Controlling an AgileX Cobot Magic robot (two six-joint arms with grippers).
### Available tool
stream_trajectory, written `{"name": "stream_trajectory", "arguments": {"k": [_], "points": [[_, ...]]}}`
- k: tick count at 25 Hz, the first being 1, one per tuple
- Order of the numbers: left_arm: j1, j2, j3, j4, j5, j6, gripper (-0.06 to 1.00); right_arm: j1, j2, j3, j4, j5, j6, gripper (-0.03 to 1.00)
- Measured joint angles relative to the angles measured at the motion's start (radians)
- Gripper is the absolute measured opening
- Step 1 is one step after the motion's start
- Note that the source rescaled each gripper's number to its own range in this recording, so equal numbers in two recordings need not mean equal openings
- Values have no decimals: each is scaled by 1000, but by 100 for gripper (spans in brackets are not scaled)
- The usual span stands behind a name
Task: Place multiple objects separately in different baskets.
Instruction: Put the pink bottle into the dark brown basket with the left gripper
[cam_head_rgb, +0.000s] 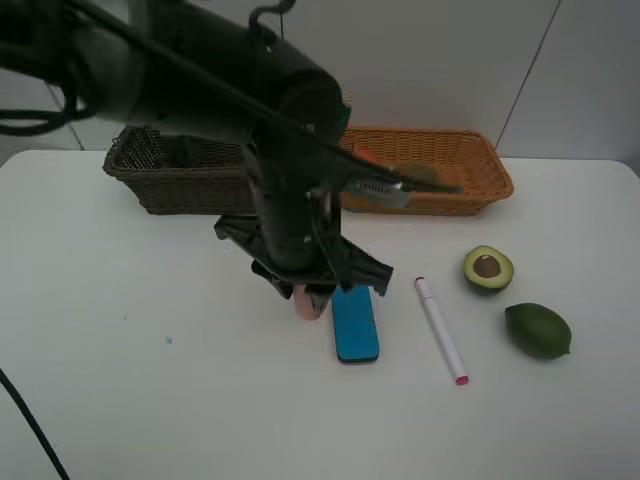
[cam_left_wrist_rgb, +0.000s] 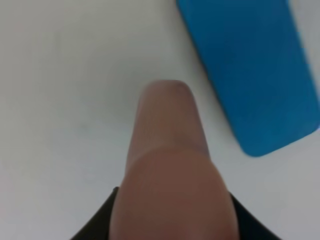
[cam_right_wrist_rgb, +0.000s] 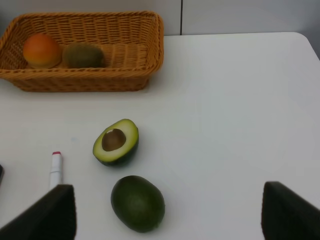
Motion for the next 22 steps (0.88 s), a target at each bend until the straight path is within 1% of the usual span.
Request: {"name": "stream_trajectory", "arguments": {"k": [2,4,7,10,12,14,16,19,22], "points": [[39,-32,-54,14,17,1,0,0,0,0,0,0,0,92],[103,-46,-126,36,50,20,0,0,0,0,0,0,0,92],[234,-46,-216,47,86,70,0,0,0,0,0,0,0,92],[382,-46,-278,49,77,105,0,0,0,0,0,0,0,92],[476,-46,-296,41,34,122,0,0,0,0,0,0,0,92],[549,-43,-297,21,-34,145,0,0,0,0,0,0,0,92],[604,-28,-297,-18,-104,187,0,0,0,0,0,0,0,92],[637,18,-298,-70,-197,243,0,0,0,0,0,0,0,92],[638,79,-298,-92,-289,282,0,0,0,0,0,0,0,92]]}}
